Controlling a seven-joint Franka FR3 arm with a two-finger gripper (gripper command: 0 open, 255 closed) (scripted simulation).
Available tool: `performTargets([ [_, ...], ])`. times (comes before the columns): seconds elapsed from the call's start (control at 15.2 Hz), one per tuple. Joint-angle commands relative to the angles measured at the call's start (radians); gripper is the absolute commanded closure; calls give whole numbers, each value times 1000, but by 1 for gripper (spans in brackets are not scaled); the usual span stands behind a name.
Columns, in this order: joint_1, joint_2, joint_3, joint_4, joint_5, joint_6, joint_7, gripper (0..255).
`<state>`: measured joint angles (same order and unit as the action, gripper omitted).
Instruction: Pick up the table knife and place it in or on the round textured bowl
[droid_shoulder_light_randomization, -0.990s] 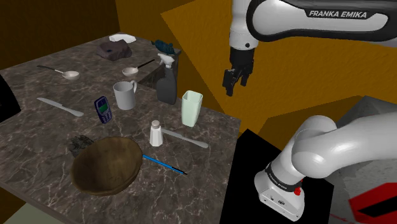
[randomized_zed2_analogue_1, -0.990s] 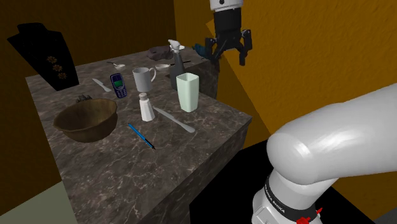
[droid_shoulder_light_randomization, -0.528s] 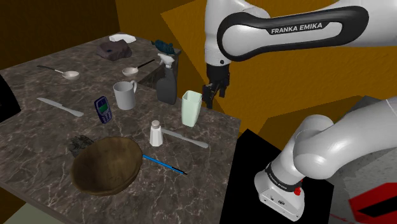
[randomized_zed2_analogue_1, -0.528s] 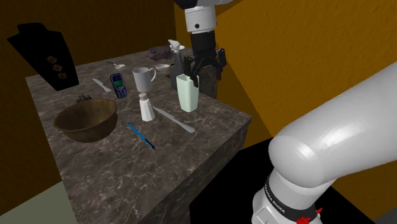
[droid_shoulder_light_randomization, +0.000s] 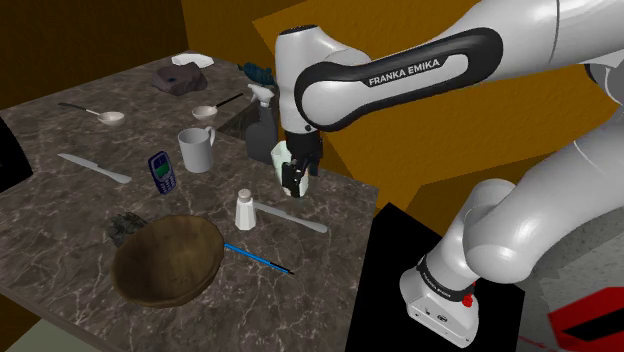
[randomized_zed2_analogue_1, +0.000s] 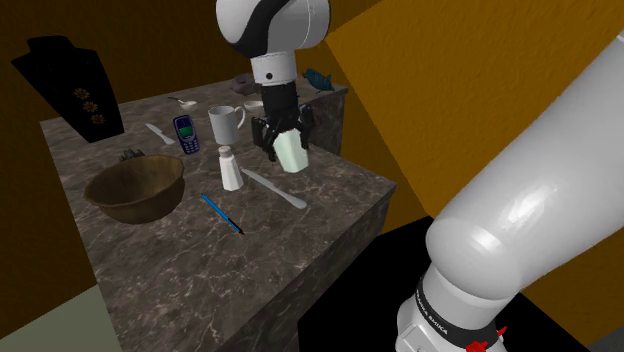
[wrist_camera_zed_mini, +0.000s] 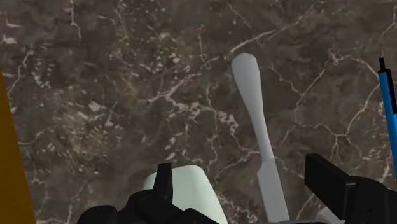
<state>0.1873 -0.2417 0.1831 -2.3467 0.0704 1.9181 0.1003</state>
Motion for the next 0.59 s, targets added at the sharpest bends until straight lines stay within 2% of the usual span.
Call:
performTargets([
  [0.0, 18, 64, 18, 15, 11, 43, -8, 0],
  [0.2, 40, 146, 42, 47, 20, 90, -16, 0],
  [0.53, 43, 169, 45, -1, 19, 161, -14, 0],
])
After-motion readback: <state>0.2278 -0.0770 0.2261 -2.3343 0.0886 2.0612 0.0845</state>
